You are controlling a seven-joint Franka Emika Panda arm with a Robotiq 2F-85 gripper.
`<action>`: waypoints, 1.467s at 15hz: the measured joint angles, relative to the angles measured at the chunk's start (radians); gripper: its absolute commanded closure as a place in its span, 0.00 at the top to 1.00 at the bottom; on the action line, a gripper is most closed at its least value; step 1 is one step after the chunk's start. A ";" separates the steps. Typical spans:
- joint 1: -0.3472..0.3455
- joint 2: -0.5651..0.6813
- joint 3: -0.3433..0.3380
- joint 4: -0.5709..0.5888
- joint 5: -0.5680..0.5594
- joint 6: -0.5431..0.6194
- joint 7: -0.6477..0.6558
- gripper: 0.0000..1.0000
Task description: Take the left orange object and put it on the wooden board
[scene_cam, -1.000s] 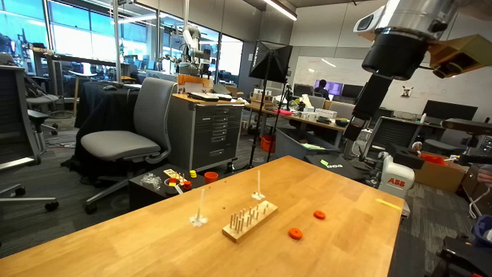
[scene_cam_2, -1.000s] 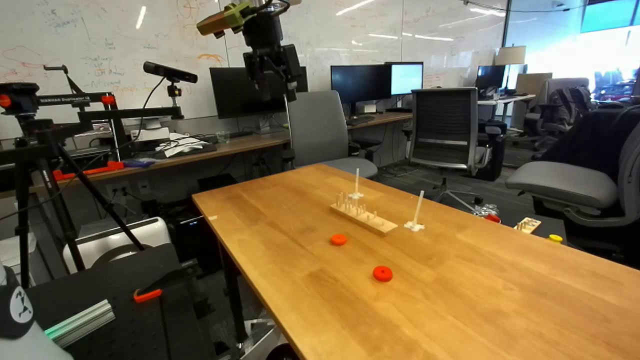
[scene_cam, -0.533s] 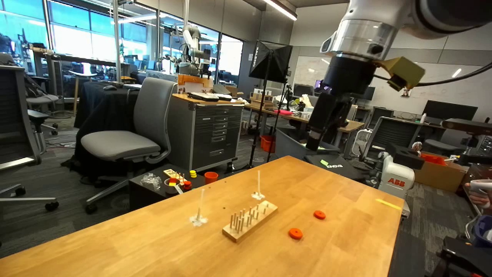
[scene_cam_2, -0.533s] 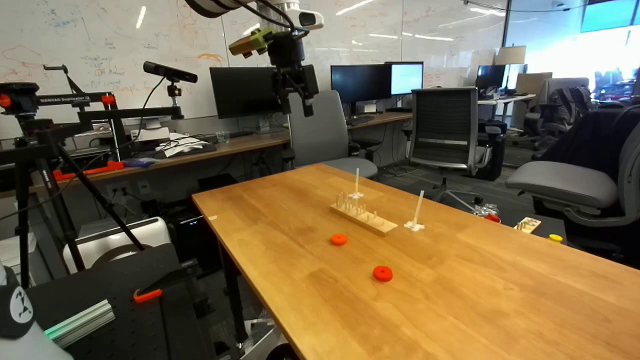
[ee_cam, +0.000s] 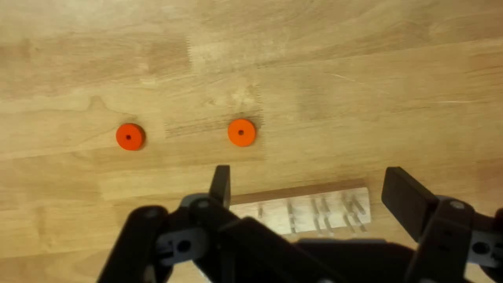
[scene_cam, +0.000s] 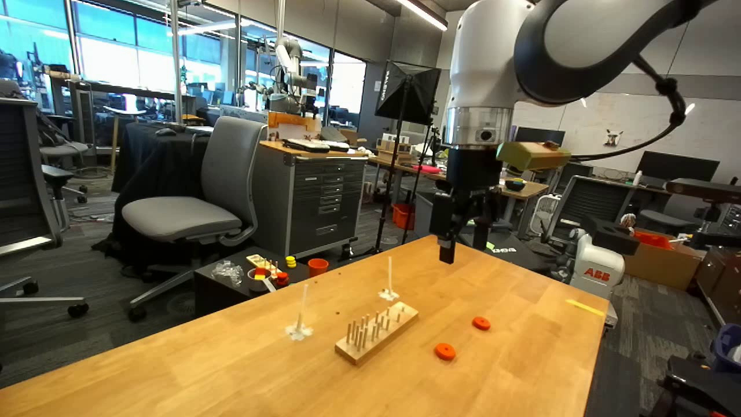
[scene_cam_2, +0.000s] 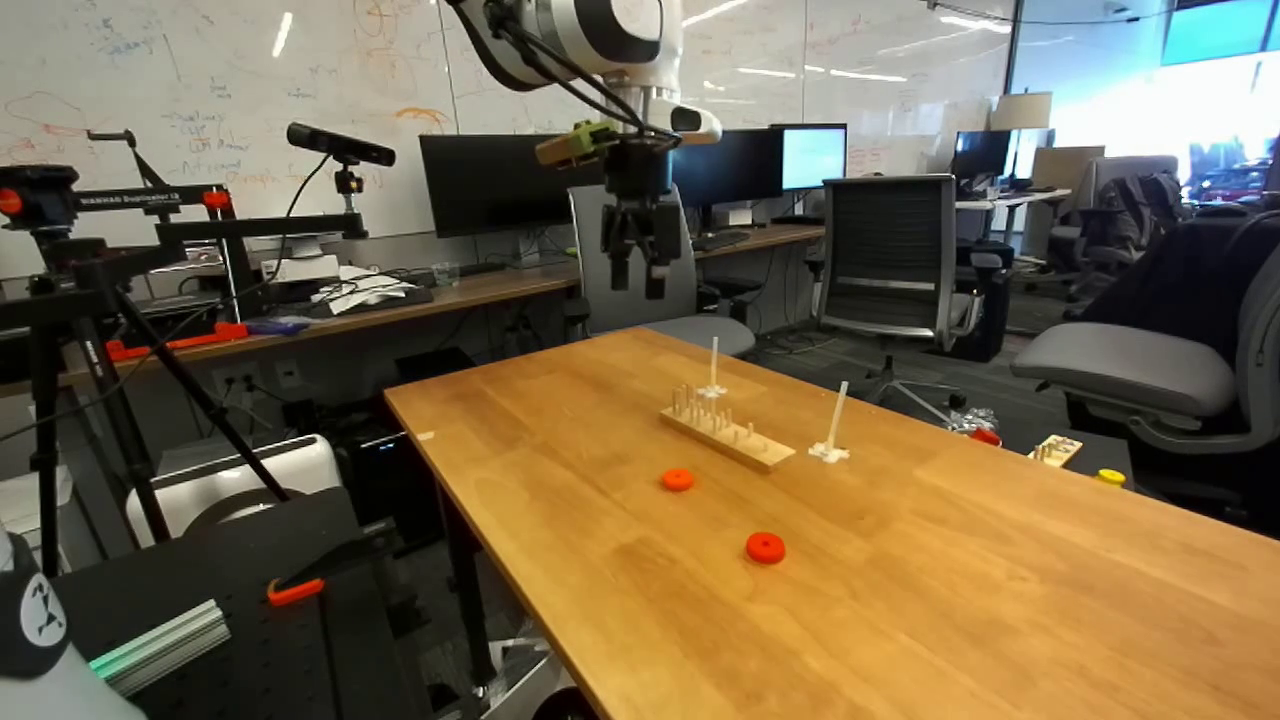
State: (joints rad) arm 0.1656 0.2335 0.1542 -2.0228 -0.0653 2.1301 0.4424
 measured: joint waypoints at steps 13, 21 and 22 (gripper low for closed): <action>-0.015 0.087 -0.083 0.064 0.014 -0.015 -0.001 1.00; -0.003 0.194 -0.085 0.076 0.026 0.026 -0.002 1.00; -0.005 0.207 -0.088 0.083 0.030 0.028 -0.002 1.00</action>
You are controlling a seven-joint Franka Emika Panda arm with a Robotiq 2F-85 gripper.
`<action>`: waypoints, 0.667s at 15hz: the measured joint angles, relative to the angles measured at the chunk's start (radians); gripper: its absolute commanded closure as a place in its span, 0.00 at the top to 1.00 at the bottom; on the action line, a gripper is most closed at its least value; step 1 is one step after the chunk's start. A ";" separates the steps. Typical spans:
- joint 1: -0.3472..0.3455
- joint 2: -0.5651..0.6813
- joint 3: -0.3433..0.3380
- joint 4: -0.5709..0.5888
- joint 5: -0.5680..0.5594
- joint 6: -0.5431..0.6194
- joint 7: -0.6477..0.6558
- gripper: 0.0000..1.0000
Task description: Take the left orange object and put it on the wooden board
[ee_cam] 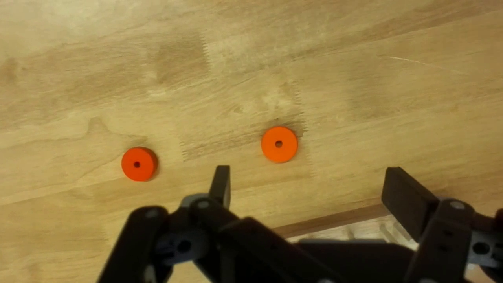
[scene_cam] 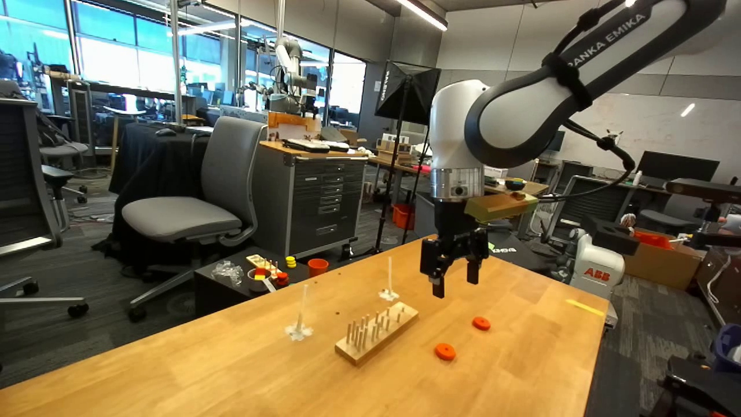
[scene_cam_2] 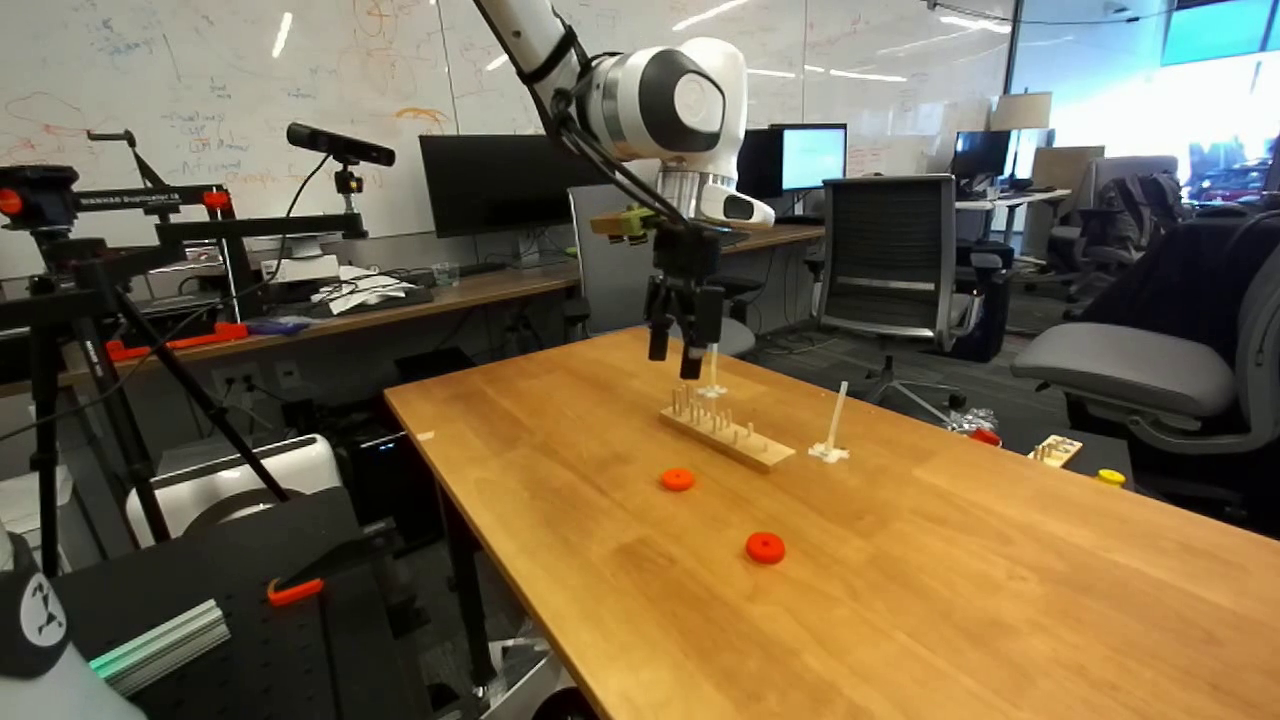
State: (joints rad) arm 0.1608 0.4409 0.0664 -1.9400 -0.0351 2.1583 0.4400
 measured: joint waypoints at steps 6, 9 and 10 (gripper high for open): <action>-0.008 0.116 -0.027 0.081 0.005 0.004 -0.019 1.00; -0.008 0.185 -0.030 0.132 0.005 0.004 -0.022 1.00; -0.008 0.206 -0.030 0.147 0.005 0.004 -0.024 1.00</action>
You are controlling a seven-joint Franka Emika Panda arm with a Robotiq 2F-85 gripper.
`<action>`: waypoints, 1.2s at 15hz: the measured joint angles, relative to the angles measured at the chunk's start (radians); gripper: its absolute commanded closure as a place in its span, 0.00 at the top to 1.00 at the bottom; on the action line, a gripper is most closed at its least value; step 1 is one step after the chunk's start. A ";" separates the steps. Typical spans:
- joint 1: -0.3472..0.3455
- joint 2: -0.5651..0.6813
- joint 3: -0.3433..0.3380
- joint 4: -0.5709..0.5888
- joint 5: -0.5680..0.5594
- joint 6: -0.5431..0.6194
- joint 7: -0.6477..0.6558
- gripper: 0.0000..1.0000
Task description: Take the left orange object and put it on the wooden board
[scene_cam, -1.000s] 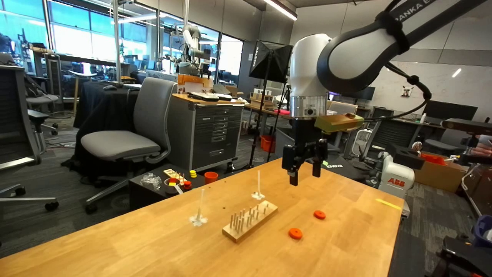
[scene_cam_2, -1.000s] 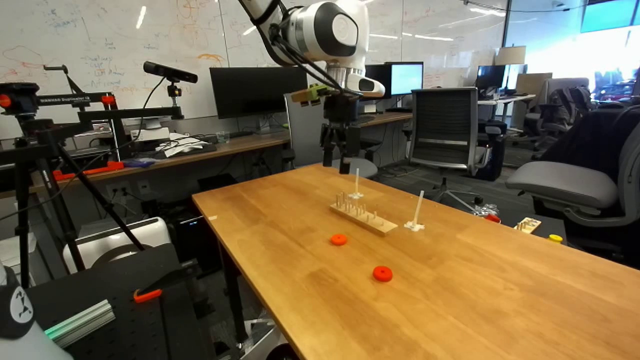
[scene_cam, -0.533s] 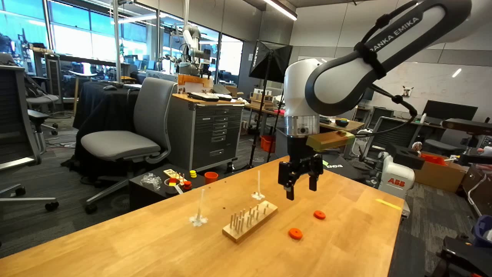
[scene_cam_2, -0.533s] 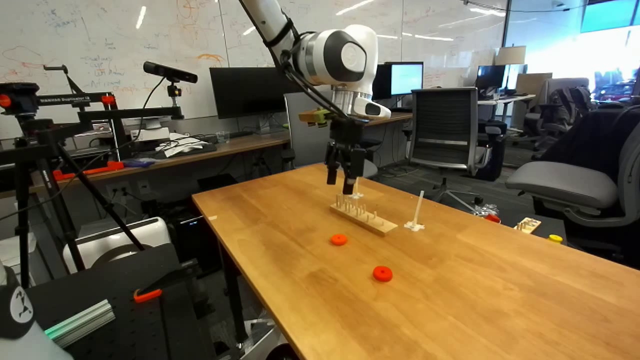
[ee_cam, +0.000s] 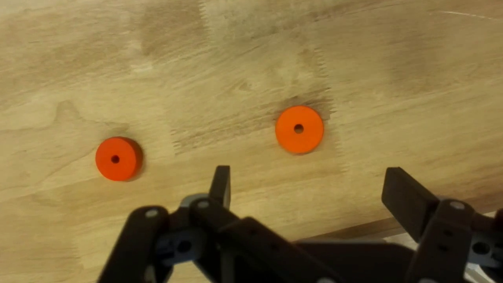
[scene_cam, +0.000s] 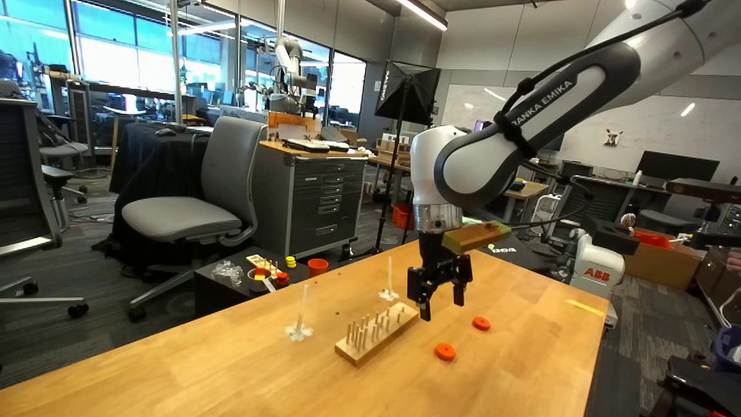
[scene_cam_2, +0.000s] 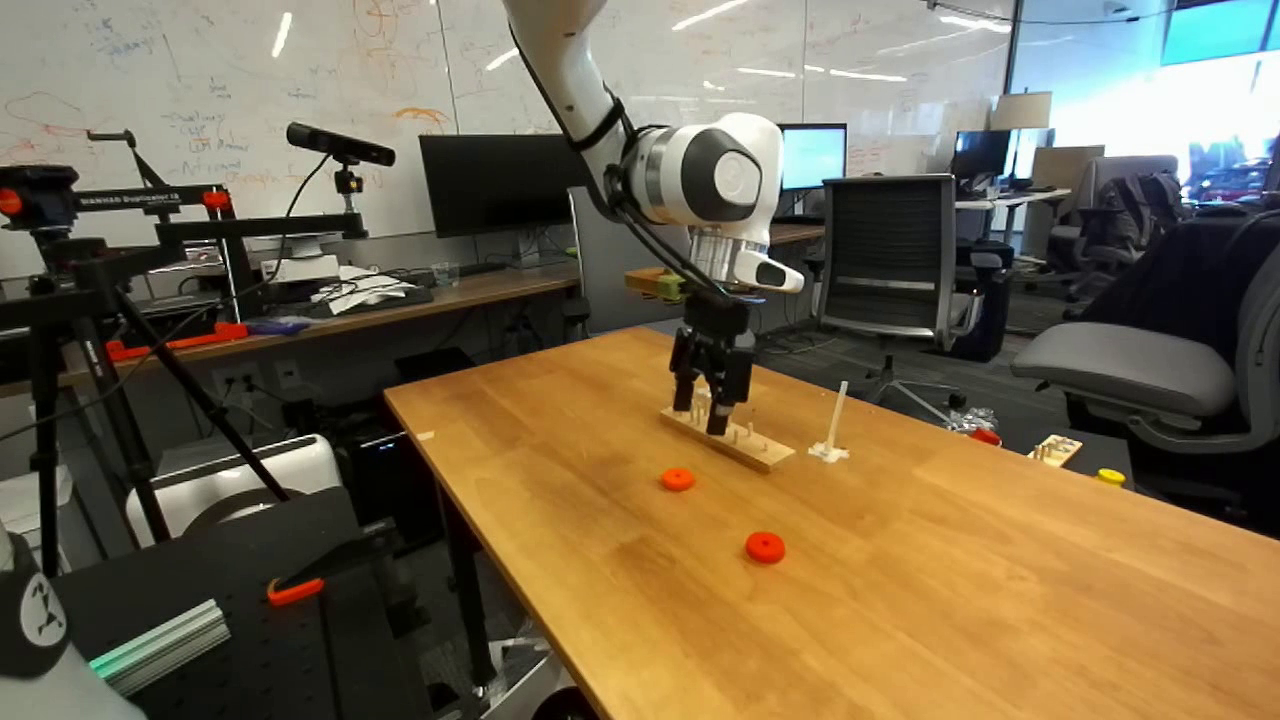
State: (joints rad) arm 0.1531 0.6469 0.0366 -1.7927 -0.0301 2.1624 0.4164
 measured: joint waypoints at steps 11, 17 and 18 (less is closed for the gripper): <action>-0.009 0.114 -0.001 0.075 0.022 -0.053 -0.034 1.00; -0.030 0.125 -0.001 0.074 0.060 -0.086 -0.069 1.00; -0.035 0.126 -0.001 0.074 0.066 -0.094 -0.078 1.00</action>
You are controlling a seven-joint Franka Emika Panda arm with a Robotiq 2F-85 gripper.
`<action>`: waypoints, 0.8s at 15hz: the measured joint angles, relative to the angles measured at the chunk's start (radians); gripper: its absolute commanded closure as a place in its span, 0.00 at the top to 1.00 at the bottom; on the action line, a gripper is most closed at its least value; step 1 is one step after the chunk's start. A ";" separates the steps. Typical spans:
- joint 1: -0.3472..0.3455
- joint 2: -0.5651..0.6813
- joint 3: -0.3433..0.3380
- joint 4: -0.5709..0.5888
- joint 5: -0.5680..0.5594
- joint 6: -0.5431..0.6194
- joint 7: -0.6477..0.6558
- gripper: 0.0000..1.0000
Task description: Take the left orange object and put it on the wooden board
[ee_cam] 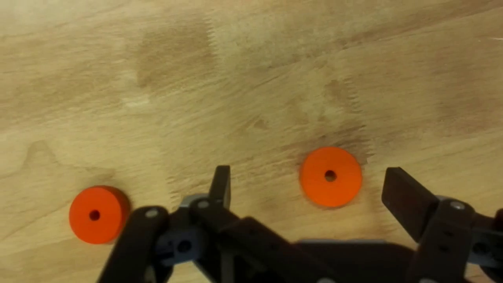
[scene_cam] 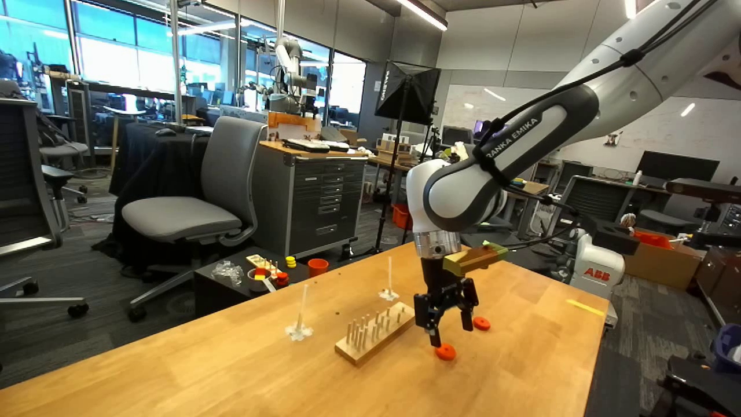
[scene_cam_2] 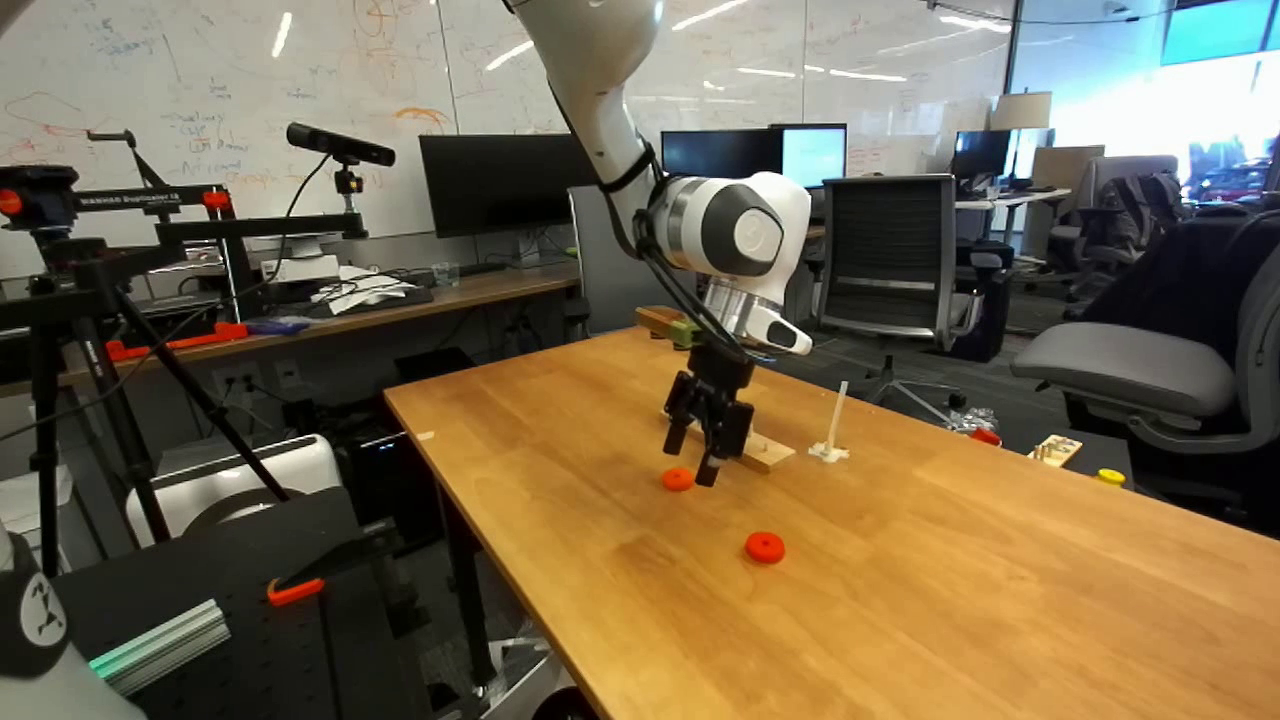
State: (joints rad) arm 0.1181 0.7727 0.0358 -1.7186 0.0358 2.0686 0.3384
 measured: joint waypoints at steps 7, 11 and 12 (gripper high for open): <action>-0.010 0.025 0.004 -0.001 0.018 -0.002 -0.065 1.00; -0.009 0.026 0.018 -0.013 0.018 0.047 -0.114 1.00; -0.009 0.026 0.023 -0.018 0.019 0.064 -0.124 1.00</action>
State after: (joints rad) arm 0.1093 0.7986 0.0583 -1.7365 0.0546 2.1330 0.2145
